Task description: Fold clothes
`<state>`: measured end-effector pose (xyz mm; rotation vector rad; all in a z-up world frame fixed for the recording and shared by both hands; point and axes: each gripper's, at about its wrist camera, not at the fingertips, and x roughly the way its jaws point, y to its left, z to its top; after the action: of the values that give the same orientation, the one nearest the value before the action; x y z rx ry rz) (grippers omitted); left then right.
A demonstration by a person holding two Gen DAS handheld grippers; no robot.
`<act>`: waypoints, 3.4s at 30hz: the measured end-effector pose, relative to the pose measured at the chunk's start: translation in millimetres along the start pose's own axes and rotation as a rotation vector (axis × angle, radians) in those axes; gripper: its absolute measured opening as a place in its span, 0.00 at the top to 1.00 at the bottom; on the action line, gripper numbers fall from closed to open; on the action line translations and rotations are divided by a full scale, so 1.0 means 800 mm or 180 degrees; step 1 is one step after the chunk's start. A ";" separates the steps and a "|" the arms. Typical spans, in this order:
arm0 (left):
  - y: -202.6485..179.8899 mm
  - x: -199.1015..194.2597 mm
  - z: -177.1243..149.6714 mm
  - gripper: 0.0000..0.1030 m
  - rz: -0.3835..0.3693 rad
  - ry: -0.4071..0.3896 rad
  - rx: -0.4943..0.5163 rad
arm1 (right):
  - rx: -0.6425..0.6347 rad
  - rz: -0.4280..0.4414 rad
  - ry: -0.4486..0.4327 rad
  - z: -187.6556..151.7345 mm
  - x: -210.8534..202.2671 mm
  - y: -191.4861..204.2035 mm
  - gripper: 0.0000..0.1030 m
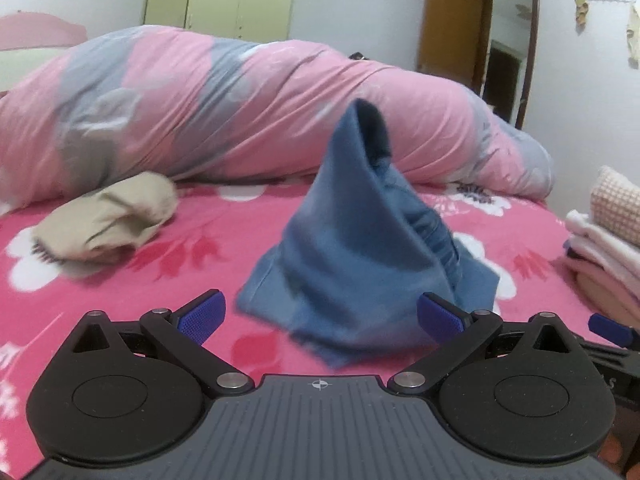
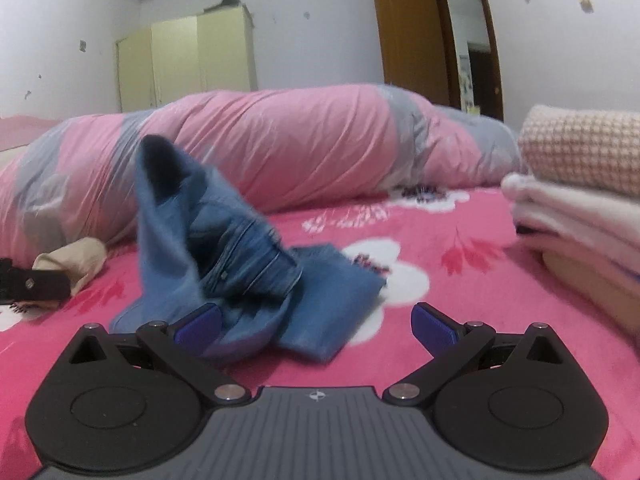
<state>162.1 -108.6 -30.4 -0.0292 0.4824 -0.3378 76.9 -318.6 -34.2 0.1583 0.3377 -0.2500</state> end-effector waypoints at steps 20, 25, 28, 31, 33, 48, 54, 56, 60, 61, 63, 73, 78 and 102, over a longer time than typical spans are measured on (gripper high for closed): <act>-0.026 0.131 0.036 0.86 0.0291 -0.0218 -0.0121 | 0.0671 0.1162 0.0615 0.024 0.228 -0.029 0.39; -0.016 0.094 0.032 0.92 0.0263 -0.0323 -0.0205 | 0.0833 0.1251 0.0596 0.031 0.205 -0.029 0.75; -0.004 0.054 0.025 0.92 0.0183 -0.0390 -0.0308 | 0.0807 0.1233 0.0444 0.040 0.173 -0.021 0.78; 0.011 0.006 0.014 0.93 0.0051 -0.0449 -0.0425 | 0.0816 0.1292 0.0159 0.054 0.121 -0.019 0.80; 0.020 -0.028 0.005 0.93 -0.0062 -0.0483 -0.0495 | 0.0838 0.1335 0.0000 0.063 0.085 -0.021 0.81; 0.056 -0.201 -0.113 0.92 -0.0893 -0.0447 -0.0524 | 0.0116 0.1538 -0.0612 0.120 -0.153 0.042 0.82; 0.112 -0.209 -0.154 0.69 -0.0702 0.0067 -0.0571 | -0.0616 0.1807 -0.0250 0.071 -0.153 0.148 0.81; 0.131 -0.225 -0.165 0.66 -0.0644 0.0123 -0.0585 | -0.0867 0.1947 -0.0045 0.049 -0.145 0.184 0.81; 0.176 -0.265 -0.179 0.53 -0.0387 0.0017 -0.0817 | -0.1215 0.2297 0.0324 -0.001 -0.136 0.241 0.81; 0.187 -0.275 -0.180 0.53 -0.0345 -0.0024 -0.0905 | -0.1299 0.2392 0.0421 -0.013 -0.134 0.254 0.81; 0.206 -0.290 -0.181 0.52 -0.0263 -0.0118 -0.1093 | -0.1517 0.2517 0.0549 -0.041 -0.136 0.276 0.81; 0.222 -0.298 -0.143 0.34 -0.0574 -0.0352 -0.1229 | -0.2271 0.2561 0.0247 -0.094 -0.241 0.253 0.39; 0.170 -0.270 -0.111 0.23 -0.0779 -0.0320 -0.0608 | -0.1622 0.2263 0.0342 -0.066 -0.238 0.185 0.38; 0.078 -0.148 -0.054 0.81 -0.0093 -0.0161 -0.0189 | 0.1713 0.1074 0.1151 0.003 0.031 -0.033 0.27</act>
<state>63.0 -8.7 -22.2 -0.1022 0.4423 -0.3506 93.1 -349.3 -43.0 0.7906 0.5902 0.0310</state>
